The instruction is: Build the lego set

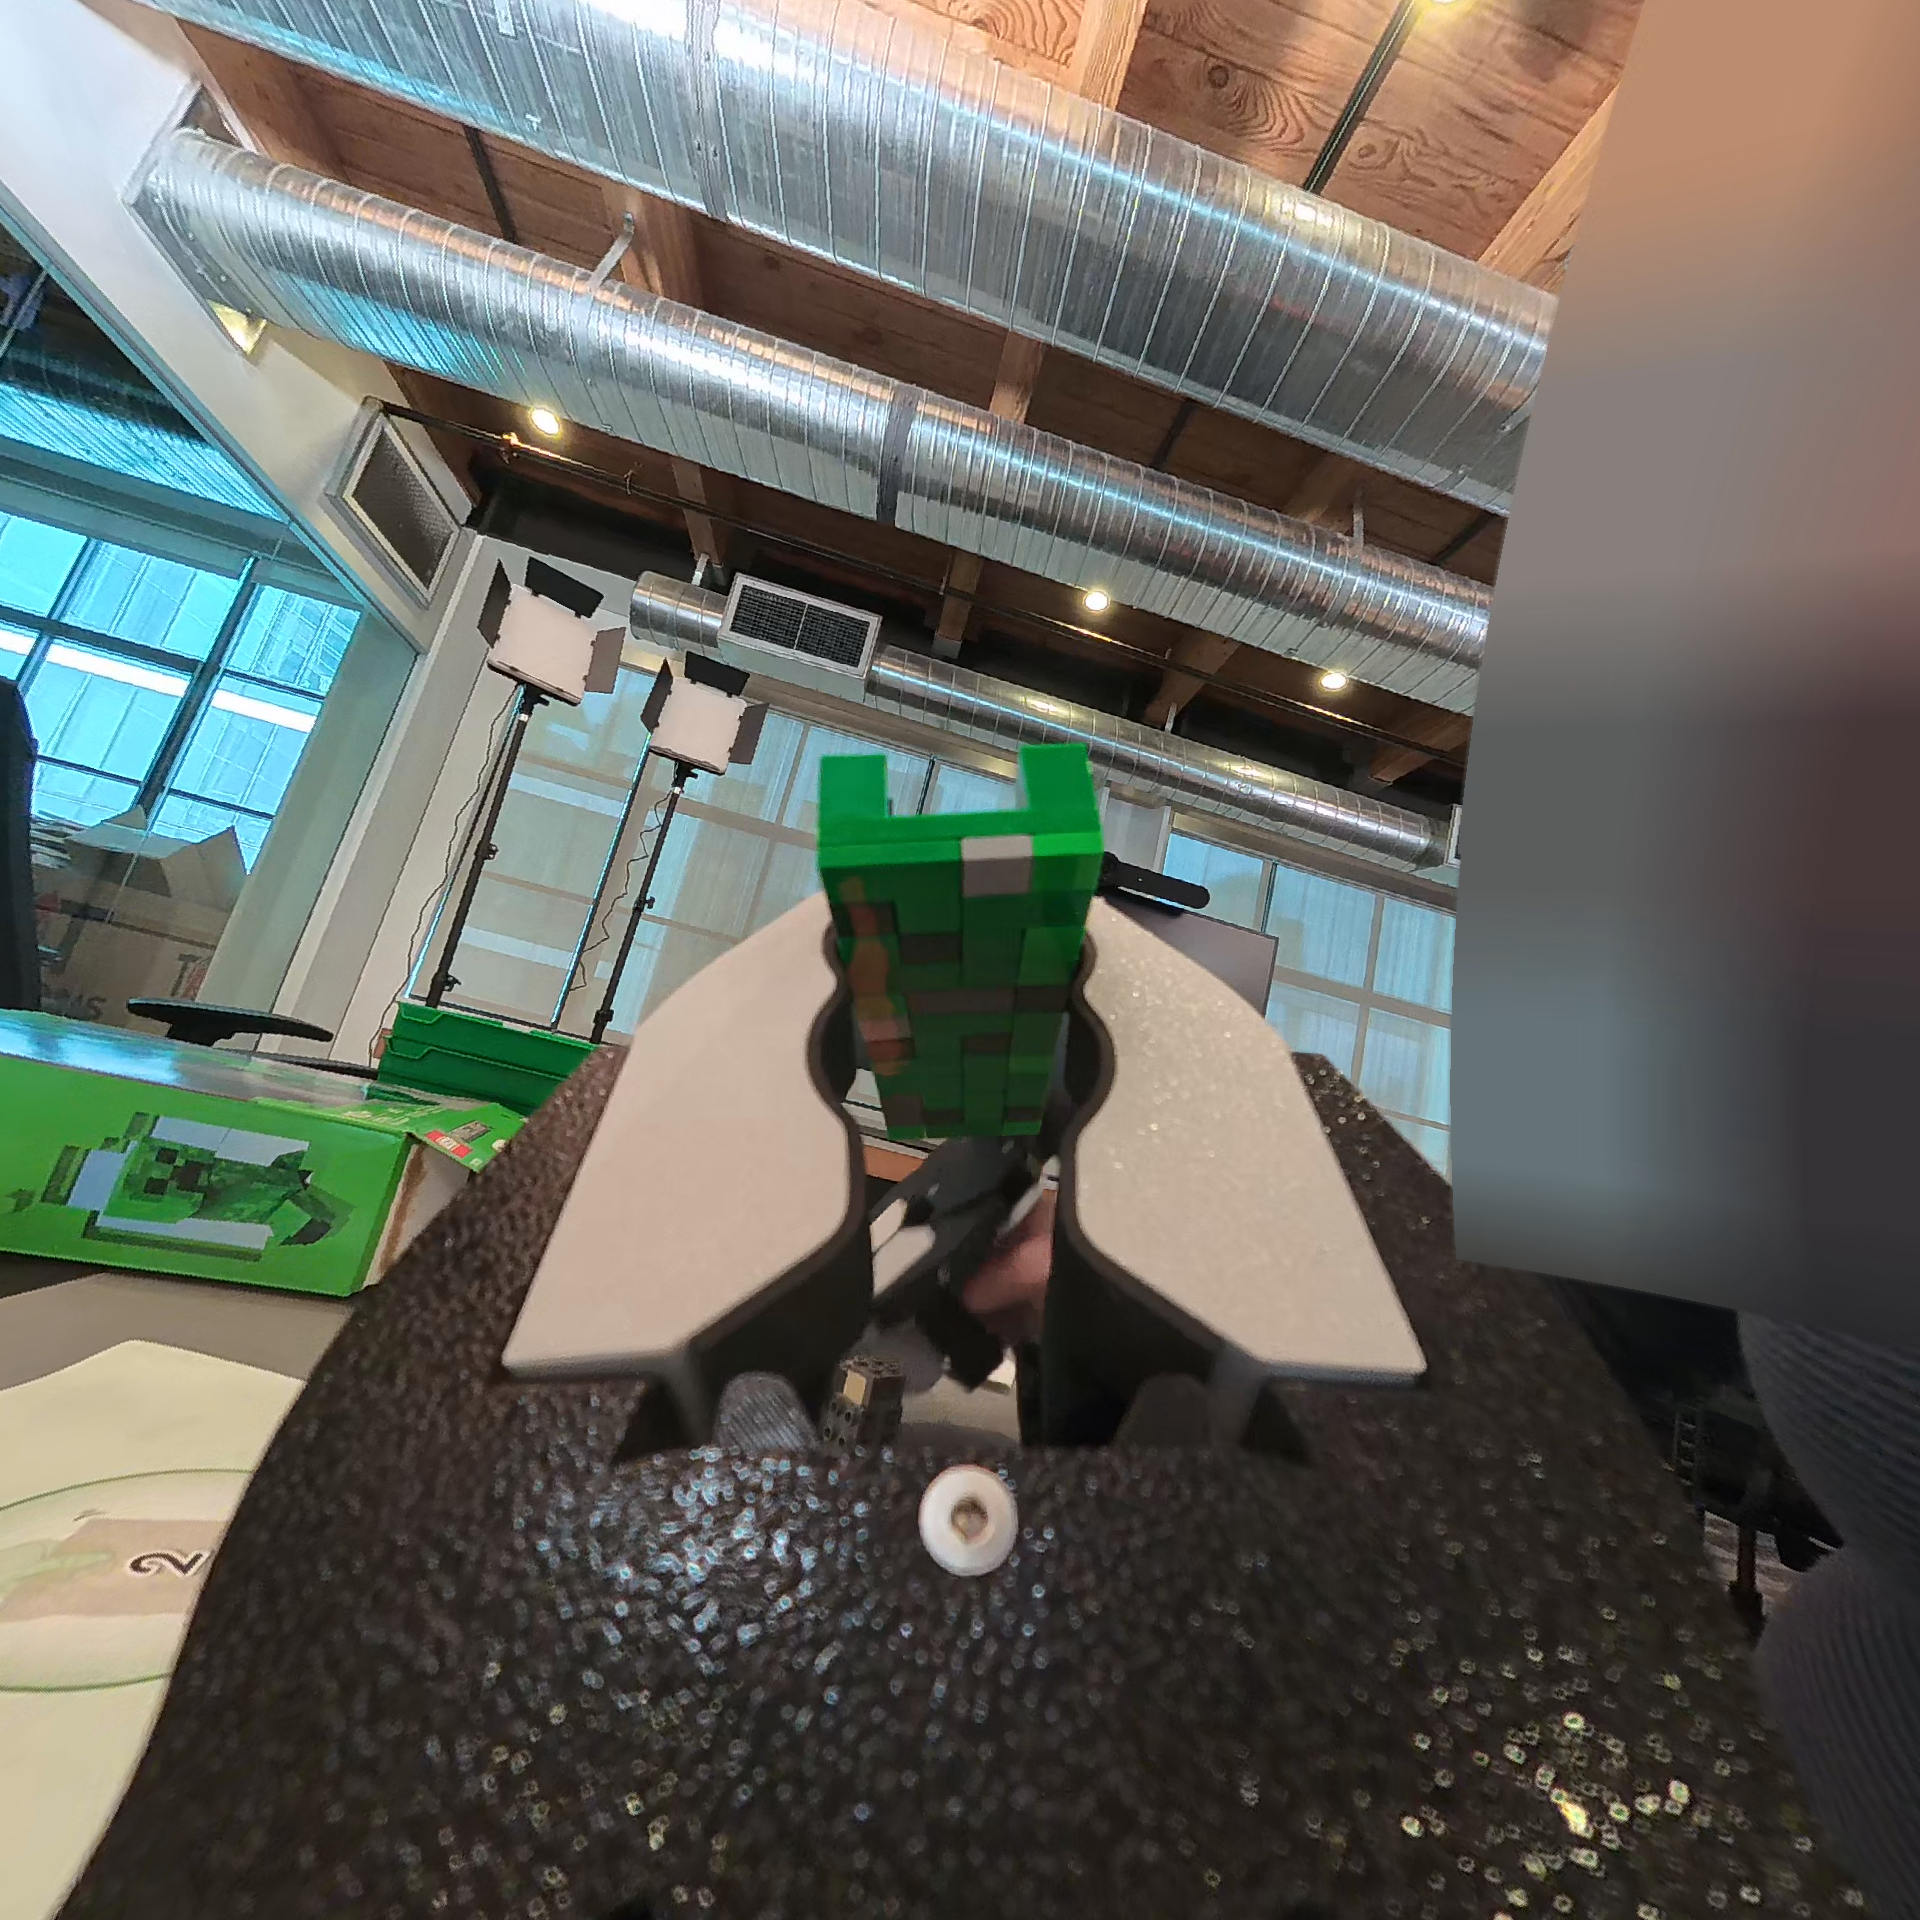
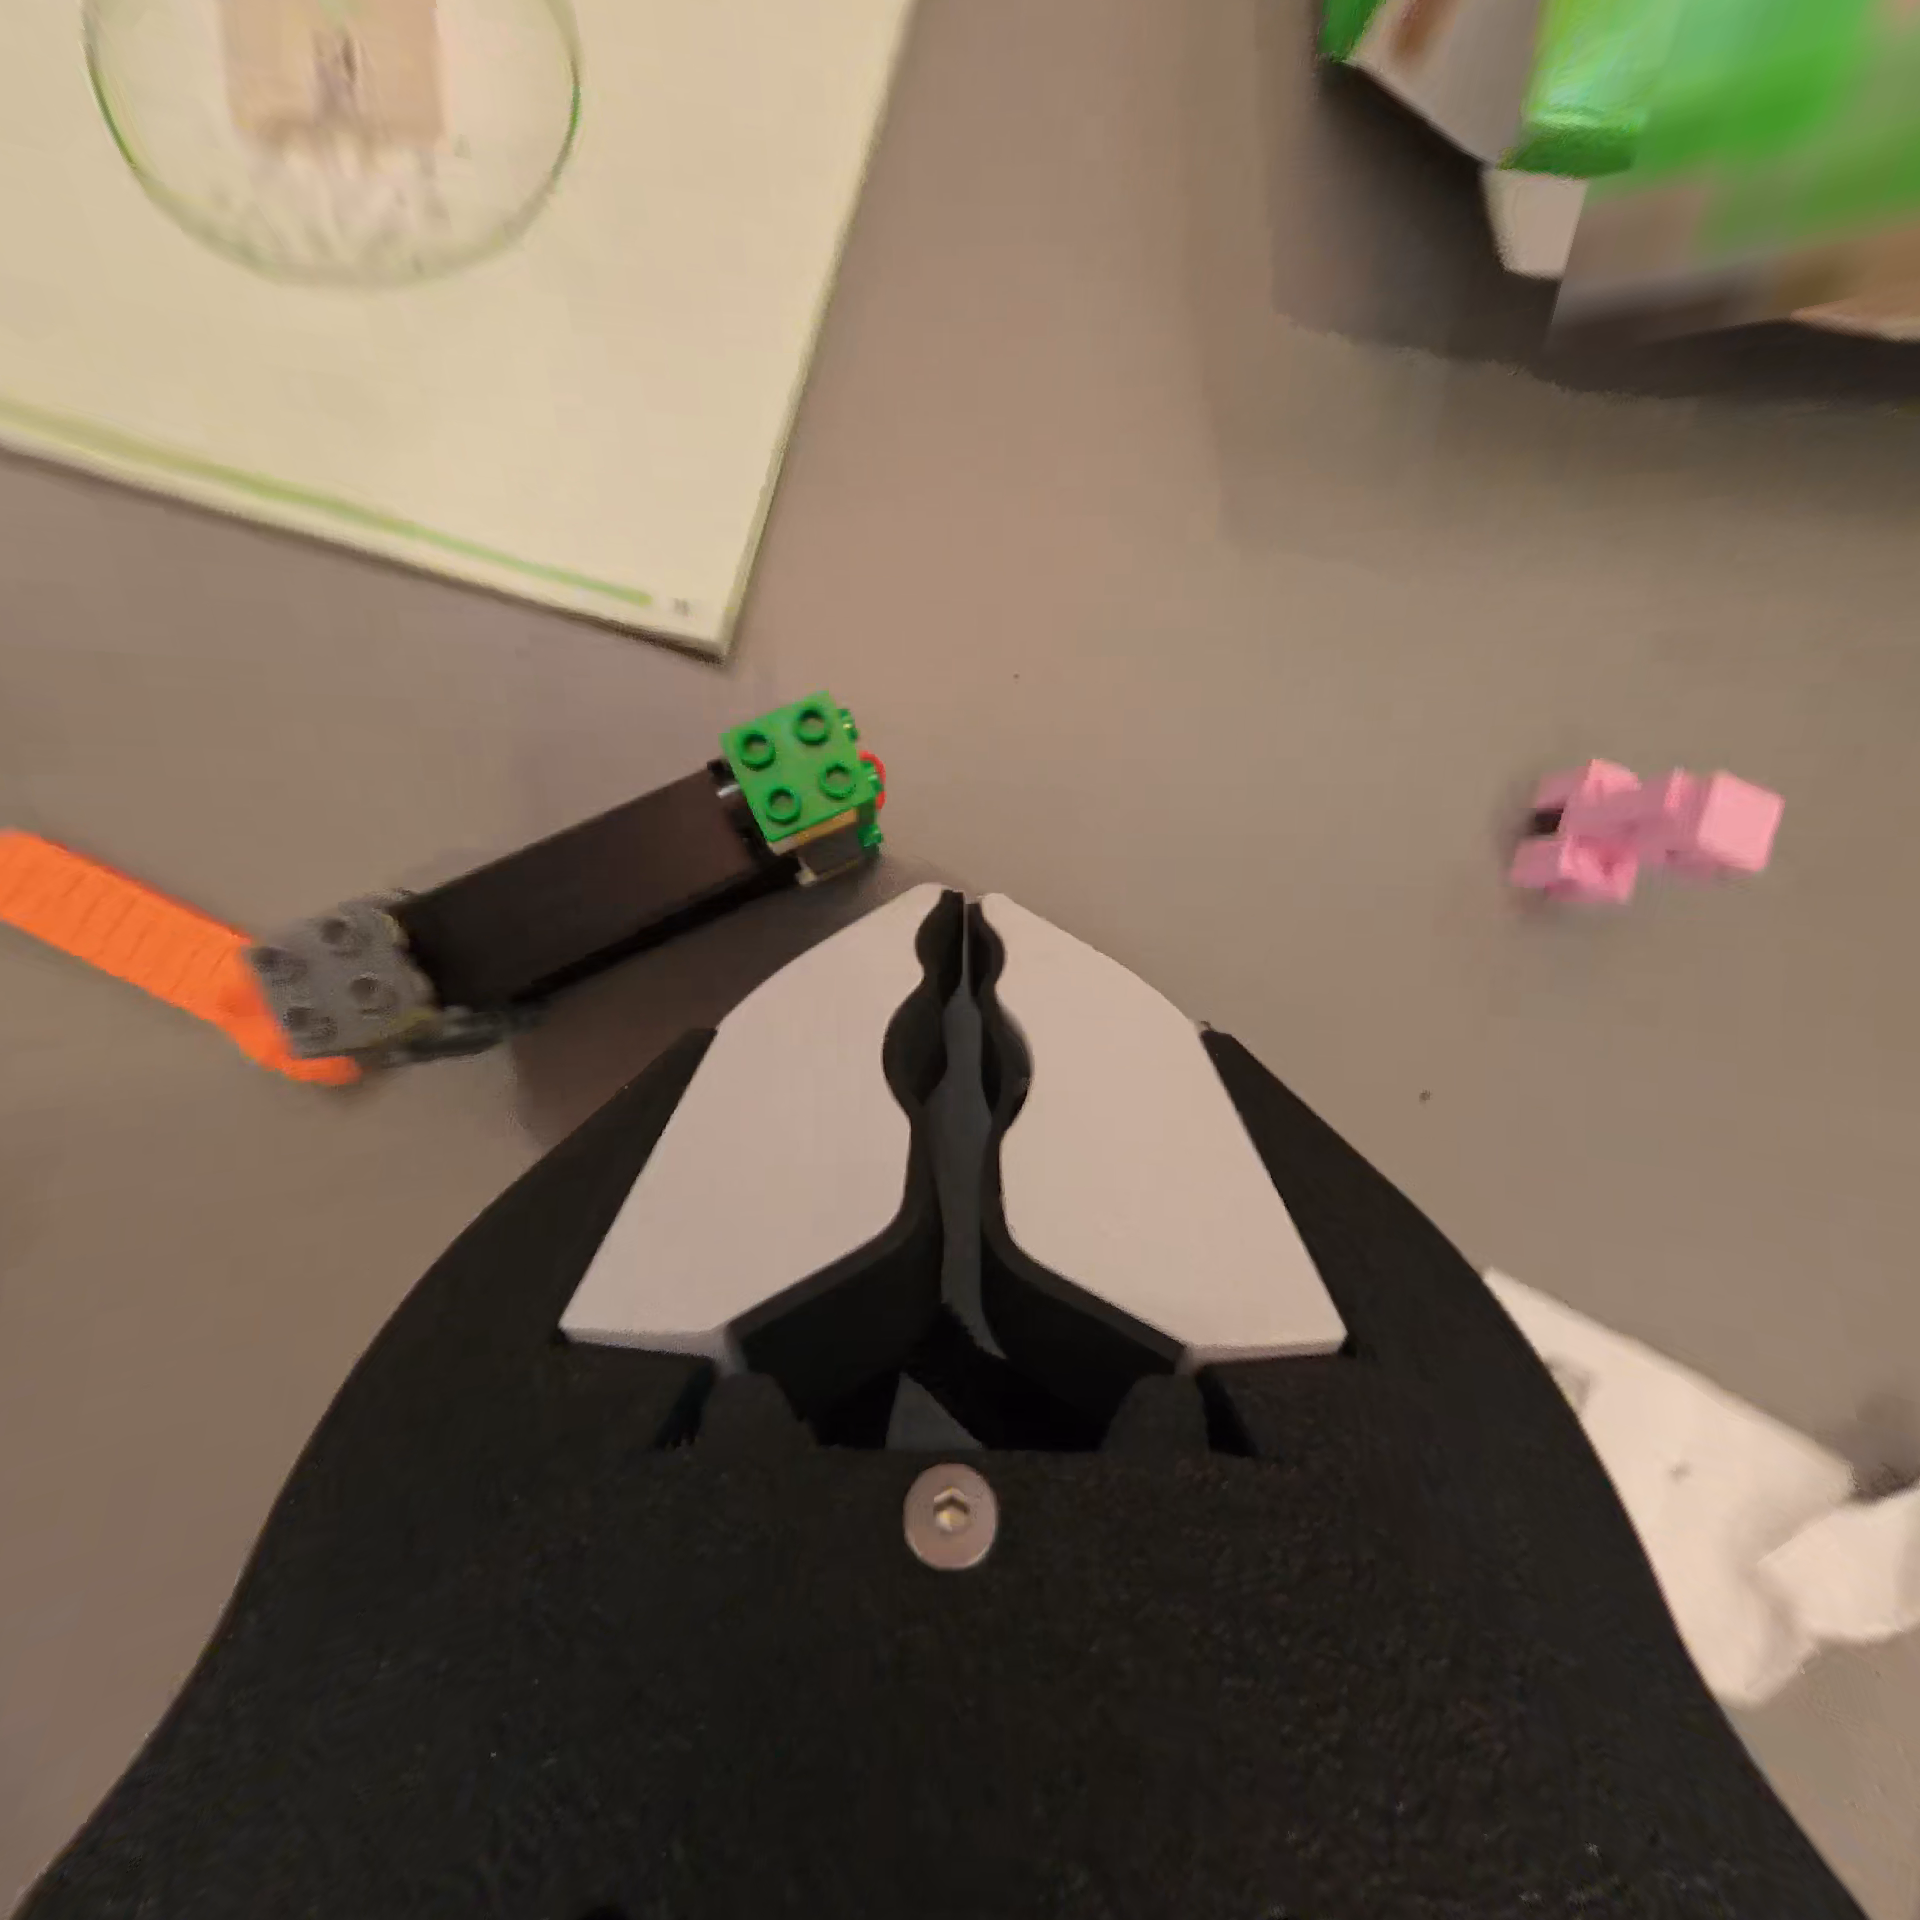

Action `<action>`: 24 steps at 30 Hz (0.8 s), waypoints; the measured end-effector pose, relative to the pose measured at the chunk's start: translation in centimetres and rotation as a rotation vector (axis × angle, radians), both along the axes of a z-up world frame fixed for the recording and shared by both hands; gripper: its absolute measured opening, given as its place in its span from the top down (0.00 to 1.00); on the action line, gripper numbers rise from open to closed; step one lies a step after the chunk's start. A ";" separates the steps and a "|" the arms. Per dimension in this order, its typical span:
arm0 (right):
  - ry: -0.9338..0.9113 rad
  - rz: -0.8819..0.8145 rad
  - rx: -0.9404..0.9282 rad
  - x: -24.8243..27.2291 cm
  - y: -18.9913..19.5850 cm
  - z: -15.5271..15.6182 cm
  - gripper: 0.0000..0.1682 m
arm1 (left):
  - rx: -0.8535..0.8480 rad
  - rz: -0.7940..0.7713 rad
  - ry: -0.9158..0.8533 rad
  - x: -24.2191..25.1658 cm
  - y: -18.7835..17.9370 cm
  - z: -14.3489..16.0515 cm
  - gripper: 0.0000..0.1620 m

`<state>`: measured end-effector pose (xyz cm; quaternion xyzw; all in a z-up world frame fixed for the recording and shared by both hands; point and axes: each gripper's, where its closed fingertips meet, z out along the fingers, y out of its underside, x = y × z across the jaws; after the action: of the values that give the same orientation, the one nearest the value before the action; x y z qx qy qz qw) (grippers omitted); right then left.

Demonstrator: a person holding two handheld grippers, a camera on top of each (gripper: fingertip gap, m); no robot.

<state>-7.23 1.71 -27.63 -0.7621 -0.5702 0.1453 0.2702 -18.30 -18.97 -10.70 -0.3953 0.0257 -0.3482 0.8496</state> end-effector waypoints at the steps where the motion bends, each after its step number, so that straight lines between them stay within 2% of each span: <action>1: 0.053 -0.056 -0.075 0.1 -0.4 0.9 0.91 | 0.001 0.002 -0.001 0.0 0.0 0.0 0.78; 4: 0.154 -0.176 -0.404 -0.1 -3.0 3.0 0.63 | 0.005 -0.001 -0.010 -0.2 0.0 0.0 0.78; 6: 0.146 -0.211 -0.487 -0.5 -3.8 3.5 0.58 | 0.011 -0.005 -0.017 -0.2 -0.1 0.1 0.78; 17: -0.129 -0.357 -0.508 -0.4 -4.3 1.5 0.62 | 0.034 -0.014 -0.035 -0.2 -0.5 0.6 0.78; 24: -0.140 -0.357 -0.465 -1.5 -4.2 2.2 0.72 | 0.039 -0.032 -0.022 0.3 -0.4 0.9 0.77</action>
<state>-8.71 -2.44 -25.44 -0.8999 -0.3959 0.1692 0.0698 -17.98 -19.39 -9.84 -0.3742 0.0293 -0.3655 0.8518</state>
